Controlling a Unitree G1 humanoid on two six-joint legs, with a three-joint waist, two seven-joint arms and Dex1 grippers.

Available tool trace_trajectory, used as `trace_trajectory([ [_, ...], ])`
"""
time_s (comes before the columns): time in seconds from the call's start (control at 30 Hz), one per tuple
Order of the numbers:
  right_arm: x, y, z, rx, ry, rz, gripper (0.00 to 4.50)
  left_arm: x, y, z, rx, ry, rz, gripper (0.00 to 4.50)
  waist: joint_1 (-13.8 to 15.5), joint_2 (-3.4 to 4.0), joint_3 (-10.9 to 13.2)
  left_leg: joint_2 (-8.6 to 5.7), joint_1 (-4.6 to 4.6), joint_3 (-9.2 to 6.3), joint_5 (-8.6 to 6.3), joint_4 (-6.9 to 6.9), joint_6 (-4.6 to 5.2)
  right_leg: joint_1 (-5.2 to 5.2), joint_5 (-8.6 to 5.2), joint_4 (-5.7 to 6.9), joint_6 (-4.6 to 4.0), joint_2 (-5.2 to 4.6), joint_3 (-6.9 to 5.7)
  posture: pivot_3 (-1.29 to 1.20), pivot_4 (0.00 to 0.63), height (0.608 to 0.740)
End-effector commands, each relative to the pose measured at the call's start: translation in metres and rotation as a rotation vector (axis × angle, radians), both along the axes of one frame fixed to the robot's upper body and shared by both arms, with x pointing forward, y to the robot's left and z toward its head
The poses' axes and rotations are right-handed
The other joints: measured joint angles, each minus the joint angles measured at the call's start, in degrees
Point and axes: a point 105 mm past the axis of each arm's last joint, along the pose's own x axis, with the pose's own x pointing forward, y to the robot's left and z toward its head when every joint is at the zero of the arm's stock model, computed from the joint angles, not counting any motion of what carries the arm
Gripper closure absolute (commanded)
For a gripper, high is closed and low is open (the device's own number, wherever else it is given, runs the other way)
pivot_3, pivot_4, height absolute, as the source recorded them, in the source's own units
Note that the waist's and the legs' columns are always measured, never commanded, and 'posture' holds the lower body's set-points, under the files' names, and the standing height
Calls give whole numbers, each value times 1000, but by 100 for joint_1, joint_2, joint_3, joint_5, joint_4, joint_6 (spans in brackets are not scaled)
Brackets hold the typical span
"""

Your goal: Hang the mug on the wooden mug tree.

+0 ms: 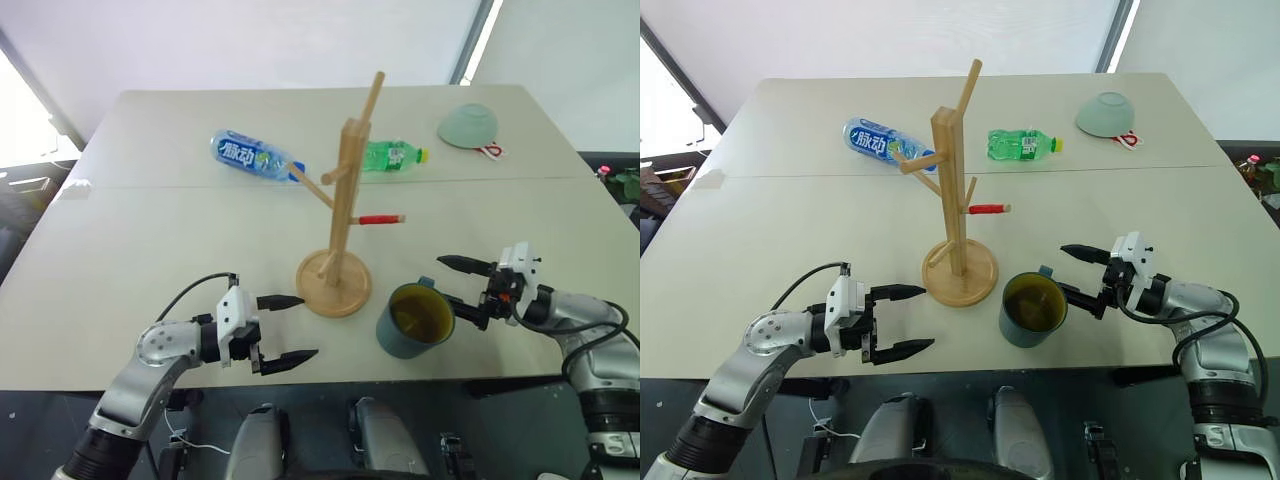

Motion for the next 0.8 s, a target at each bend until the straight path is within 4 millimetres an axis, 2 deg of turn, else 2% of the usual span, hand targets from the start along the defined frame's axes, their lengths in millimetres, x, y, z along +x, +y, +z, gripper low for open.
trace_trajectory([
  [0.03, 2, 3, 6, 13, -34, 23, 20, -3, -2, 7, -6, -31, -21, 0, 0, 0, 0, 0, 0, 0, 0, 0, 0, 0, 0, 1, 0, 0, 0, 0, 150, 740],
  [0.47, 11, 18, 2, 92, 6, 76, 20, -3, -5, 20, -34, -53, -26, 0, -4, 1, 0, 1, 1, -1, 0, 10, 0, 3, 1, 8, 0, 2, 1, 0, 150, 740],
  [0.5, 11, 20, 2, 95, 8, 83, 403, -3, -5, 20, -35, -53, -25, 0, -3, 1, 0, 2, 1, -2, 0, 13, 0, 4, 1, 9, 0, 2, 0, 0, 150, 740],
  [0.57, 10, 25, 3, 100, 16, 103, 735, -2, -6, 21, -36, -53, -22, 0, -2, 1, 0, 2, 1, -3, 0, 16, 0, 5, 1, 11, 1, 2, 0, 0, 150, 740],
  [0.8, 4, 42, 9, 121, 38, 153, 4392, 2, -8, 25, -41, -57, -16, 0, -3, 1, 0, 3, 0, -5, 0, 30, 0, 7, 1, 22, 1, 2, 0, 0, 150, 740],
])
